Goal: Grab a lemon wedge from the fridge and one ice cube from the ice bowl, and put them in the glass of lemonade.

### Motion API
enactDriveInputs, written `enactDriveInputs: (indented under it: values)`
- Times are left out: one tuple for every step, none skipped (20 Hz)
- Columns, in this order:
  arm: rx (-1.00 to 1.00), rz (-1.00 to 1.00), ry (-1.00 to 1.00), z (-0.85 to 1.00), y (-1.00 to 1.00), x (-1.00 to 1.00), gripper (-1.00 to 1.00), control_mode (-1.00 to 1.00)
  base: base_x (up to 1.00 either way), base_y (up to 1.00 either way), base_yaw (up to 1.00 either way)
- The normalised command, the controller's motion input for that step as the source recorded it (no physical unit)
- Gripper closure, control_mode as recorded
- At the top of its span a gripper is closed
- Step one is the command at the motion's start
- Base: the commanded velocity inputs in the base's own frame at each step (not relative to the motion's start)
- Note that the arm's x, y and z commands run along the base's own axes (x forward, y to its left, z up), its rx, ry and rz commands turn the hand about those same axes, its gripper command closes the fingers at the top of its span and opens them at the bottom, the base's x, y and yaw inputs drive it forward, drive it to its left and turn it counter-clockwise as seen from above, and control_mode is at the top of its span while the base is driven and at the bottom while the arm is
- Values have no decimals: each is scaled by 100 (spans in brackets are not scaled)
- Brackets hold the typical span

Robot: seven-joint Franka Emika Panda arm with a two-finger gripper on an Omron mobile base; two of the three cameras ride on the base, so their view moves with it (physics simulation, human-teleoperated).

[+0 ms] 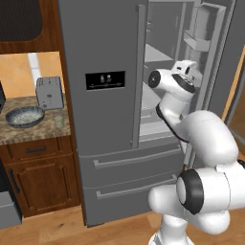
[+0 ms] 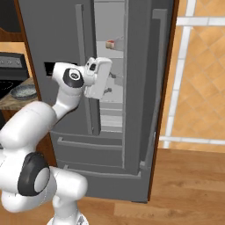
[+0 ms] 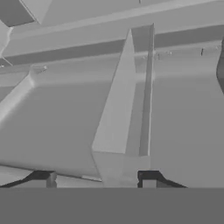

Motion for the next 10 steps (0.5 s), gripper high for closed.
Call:
enactDriveInputs:
  values:
    - [0,-19,0,-13,-100,-24,-100,-100,0,0,0]
    - [0,-18,0,-13,-100,-19,-100,-100,0,0,0]
    - [0,-18,0,-11,-100,-24,-100,-100,0,0,0]
    - [0,-19,0,-14,-100,-31,-100,-100,0,0,0]
    - [0,-19,0,-16,-100,-34,-100,-100,0,0,0]
    - [0,-19,0,-16,-100,-34,-100,-100,0,0,0]
    - [0,-17,0,-14,-100,-32,-100,-100,0,0,0]
    - [0,-16,0,-10,-100,-26,-100,-100,0,0,0]
    - [0,-14,0,-4,-100,-21,-100,-100,0,0,0]
    - [0,-1,-7,0,-100,-38,-100,-100,0,0,0]
